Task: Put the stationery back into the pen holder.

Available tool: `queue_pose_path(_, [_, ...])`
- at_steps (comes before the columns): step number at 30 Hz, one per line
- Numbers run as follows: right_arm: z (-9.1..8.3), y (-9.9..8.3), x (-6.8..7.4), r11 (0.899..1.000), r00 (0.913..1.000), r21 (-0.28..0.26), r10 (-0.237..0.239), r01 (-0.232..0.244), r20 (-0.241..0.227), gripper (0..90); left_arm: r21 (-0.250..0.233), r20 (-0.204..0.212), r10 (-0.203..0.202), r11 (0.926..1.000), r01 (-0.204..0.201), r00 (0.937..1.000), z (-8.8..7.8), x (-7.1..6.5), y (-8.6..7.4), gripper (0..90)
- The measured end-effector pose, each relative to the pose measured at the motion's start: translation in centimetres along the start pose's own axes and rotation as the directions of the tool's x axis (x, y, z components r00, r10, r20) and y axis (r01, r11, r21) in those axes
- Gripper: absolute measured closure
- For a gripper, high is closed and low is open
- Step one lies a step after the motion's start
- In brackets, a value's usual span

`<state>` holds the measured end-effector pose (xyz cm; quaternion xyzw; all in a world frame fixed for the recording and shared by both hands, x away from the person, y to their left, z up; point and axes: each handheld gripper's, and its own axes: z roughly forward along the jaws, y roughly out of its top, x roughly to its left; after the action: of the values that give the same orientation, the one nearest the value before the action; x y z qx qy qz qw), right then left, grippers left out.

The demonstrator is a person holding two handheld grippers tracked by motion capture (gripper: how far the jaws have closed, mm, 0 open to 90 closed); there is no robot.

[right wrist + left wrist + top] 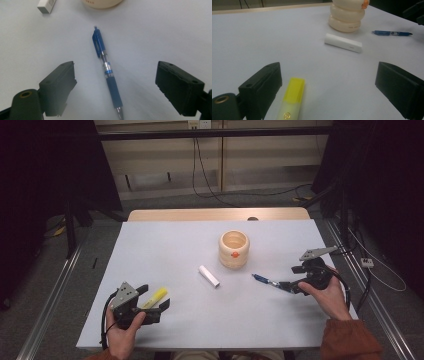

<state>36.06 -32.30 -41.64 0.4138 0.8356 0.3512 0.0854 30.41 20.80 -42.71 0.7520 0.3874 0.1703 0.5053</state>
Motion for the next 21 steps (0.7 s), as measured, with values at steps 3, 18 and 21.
queue_pose_path(3, [0.0, 0.0, -0.2, 0.999, 0.9999, 0.032, -0.013, 0.013, -0.005, 21.1, 0.006, -0.002, -0.003, 1.0000, 0.003, 1.0000, 0.0, 0.1, -0.1, 6.9])
queue_pose_path(18, [1.6, 0.6, 0.0, 0.966, 0.9896, 0.216, -0.143, 0.143, -0.016, 52.8, 0.008, 0.007, -0.006, 0.9999, 0.006, 1.0000, 0.2, 0.2, -0.1, 6.9])
queue_pose_path(21, [1.8, 0.7, 0.2, 0.956, 0.9835, 0.232, -0.181, 0.178, -0.010, 57.9, 0.011, 0.011, -0.002, 0.9999, 0.002, 0.9999, 0.2, 0.2, -0.1, 6.9])
